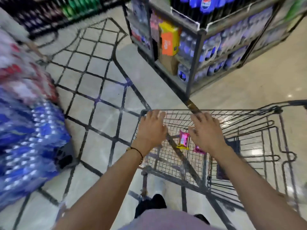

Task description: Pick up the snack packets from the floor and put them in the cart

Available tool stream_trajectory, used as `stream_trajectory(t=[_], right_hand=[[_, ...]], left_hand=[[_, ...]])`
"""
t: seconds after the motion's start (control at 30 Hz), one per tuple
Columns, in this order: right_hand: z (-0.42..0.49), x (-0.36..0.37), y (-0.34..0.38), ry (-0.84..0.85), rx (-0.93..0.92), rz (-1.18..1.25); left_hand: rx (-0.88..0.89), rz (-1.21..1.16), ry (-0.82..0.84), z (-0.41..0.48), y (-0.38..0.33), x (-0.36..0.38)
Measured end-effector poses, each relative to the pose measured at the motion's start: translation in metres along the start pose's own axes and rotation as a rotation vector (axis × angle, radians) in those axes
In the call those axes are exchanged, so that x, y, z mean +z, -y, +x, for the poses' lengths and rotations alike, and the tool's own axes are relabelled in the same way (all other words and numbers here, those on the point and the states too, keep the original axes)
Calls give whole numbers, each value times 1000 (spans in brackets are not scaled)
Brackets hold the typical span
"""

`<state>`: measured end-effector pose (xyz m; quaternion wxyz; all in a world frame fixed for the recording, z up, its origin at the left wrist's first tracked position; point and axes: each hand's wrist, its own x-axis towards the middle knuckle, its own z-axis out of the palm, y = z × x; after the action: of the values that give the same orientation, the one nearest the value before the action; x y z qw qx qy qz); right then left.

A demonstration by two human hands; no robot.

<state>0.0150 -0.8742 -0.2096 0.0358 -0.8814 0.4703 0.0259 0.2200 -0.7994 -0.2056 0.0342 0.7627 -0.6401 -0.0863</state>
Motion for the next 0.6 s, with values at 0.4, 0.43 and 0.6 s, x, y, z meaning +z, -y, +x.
stream_trajectory(t=[0.4,0.43,0.6], right_hand=[[-49,-63,105,-64,-549,-41],[-57,-65,118,-60,-590,-32],[-108,-74,182,-62,-813,-14]], left_hand=[[-574,138,-259,-210,-2,-62],[-619,147,-247,-230,-3,-64],[-903,153,-301,-337,6,-64]])
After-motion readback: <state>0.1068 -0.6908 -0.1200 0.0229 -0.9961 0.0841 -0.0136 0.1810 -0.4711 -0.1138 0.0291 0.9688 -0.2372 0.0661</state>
